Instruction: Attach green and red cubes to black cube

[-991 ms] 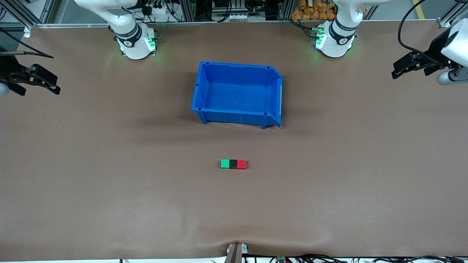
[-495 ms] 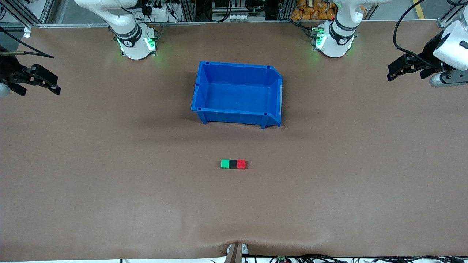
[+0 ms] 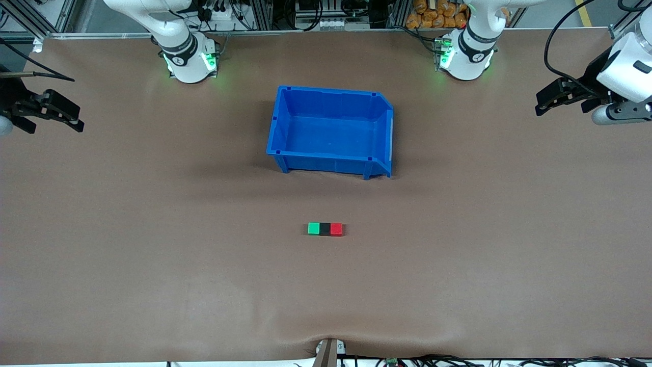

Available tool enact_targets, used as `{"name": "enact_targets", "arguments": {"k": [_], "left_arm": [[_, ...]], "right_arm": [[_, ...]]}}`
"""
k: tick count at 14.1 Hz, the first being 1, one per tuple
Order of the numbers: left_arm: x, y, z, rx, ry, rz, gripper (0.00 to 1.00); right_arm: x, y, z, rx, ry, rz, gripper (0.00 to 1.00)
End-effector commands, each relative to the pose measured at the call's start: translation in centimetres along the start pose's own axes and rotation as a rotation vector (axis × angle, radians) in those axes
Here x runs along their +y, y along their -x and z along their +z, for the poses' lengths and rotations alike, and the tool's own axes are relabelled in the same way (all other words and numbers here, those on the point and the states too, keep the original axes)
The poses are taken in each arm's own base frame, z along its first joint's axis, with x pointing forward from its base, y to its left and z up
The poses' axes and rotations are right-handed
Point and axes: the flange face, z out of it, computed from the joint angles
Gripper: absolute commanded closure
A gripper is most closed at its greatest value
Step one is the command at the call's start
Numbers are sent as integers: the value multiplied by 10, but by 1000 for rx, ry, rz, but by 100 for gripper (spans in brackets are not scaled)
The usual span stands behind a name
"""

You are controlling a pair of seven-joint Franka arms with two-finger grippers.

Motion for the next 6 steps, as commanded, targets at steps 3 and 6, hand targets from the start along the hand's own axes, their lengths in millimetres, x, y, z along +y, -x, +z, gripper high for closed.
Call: {"name": "enact_targets", "arguments": {"k": [3, 6], "left_arm": [[1, -2, -4, 4, -18, 14, 0], [0, -2, -3, 3, -19, 12, 0]], "right_arm": [[3, -2, 2, 1, 7, -11, 0], [3, -2, 2, 4, 7, -10, 0]]}}
